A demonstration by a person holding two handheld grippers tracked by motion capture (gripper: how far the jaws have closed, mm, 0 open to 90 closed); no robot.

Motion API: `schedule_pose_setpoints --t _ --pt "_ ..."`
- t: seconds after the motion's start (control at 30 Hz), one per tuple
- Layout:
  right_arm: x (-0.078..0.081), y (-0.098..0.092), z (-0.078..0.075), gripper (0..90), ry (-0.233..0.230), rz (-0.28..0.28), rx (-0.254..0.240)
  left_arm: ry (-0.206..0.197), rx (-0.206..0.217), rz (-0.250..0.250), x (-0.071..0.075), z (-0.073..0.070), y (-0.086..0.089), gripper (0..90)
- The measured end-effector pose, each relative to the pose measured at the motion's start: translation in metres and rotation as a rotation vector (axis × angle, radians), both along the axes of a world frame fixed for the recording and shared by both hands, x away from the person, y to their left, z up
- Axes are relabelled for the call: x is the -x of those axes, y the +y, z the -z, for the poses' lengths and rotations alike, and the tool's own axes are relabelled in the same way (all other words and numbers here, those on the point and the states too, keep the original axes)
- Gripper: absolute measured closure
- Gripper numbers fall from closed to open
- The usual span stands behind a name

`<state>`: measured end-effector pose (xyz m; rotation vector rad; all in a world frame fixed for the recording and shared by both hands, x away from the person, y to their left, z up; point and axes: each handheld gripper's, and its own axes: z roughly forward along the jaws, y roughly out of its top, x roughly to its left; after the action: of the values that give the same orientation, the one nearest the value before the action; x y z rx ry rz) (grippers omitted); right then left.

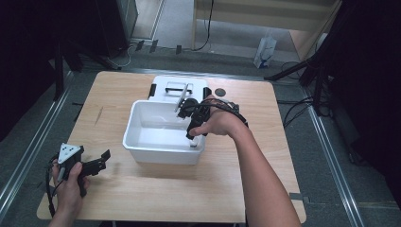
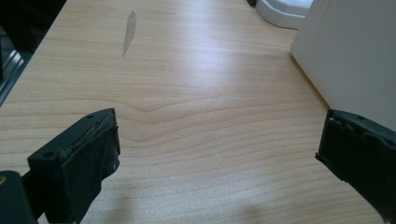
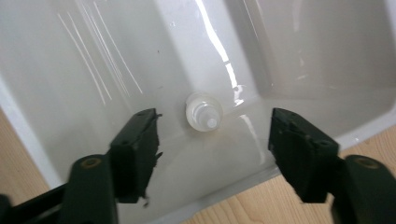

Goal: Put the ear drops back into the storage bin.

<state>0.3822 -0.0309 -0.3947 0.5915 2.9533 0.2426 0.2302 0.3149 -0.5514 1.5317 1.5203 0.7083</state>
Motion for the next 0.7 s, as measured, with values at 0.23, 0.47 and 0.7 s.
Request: schedule_pose_setpoints --t 0.23,0.47,0.7 --pt "0.003 -0.008 -0.010 9.3 -0.041 0.032 0.016 0.000 -0.001 -0.001 0.000 0.000 0.000 0.0" --pt "0.006 -0.028 -0.013 0.0 -0.073 0.071 0.023 0.002 -0.004 -0.001 0.000 0.000 0.000 0.0" --pt "0.007 -0.049 -0.010 0.0 -0.083 0.113 0.016 0.000 -0.006 0.001 0.000 0.000 0.000 0.0"
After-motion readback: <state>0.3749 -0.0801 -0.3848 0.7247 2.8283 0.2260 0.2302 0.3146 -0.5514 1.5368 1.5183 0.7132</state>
